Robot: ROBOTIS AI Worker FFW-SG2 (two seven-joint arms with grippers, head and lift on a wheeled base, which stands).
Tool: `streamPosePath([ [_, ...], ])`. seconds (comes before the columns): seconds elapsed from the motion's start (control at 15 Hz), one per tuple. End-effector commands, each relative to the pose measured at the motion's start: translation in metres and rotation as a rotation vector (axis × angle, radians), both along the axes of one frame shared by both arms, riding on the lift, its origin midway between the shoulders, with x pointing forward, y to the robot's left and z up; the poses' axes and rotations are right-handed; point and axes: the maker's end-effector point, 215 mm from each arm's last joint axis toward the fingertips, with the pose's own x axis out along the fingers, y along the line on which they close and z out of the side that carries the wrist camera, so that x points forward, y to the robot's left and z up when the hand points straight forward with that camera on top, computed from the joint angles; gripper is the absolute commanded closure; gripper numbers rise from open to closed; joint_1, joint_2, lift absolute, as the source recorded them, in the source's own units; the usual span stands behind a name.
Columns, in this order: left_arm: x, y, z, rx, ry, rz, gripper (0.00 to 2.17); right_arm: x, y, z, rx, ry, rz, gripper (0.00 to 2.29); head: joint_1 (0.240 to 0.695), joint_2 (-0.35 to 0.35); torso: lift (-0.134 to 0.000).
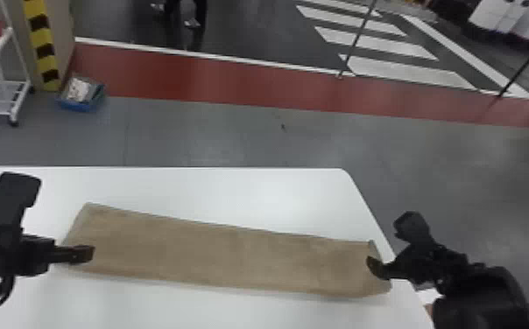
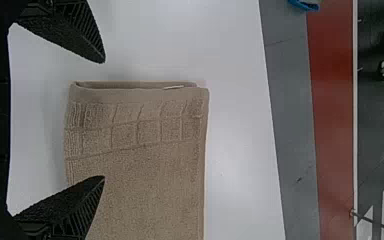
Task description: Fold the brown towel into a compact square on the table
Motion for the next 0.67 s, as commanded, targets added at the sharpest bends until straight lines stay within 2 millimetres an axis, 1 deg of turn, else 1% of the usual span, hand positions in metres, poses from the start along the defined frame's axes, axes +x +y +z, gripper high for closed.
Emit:
streamPosePath([
  [0.0, -0.0010, -0.0022, -0.0008, -0.002, 0.002, -0.002, 0.05, 0.0003, -0.0002, 0.0008, -0.002, -0.001, 0.003, 0.07, 0.695, -0.350, 0.000],
  [0.27, -0.0025, -0.0074, -0.0015, 0.000, 0.004, -0.011, 0.06, -0.0012, -0.0017, 0.0005, -0.005, 0.002, 0.003, 0.07, 0.695, -0.350, 0.000],
  [0.6, -0.0027, -0.0076, -0.0007, 0.003, 0.006, -0.012, 0.06, -0.0024, -0.0033, 0.0022, -0.010, 0.003, 0.005, 0.07, 0.695, -0.350, 0.000],
])
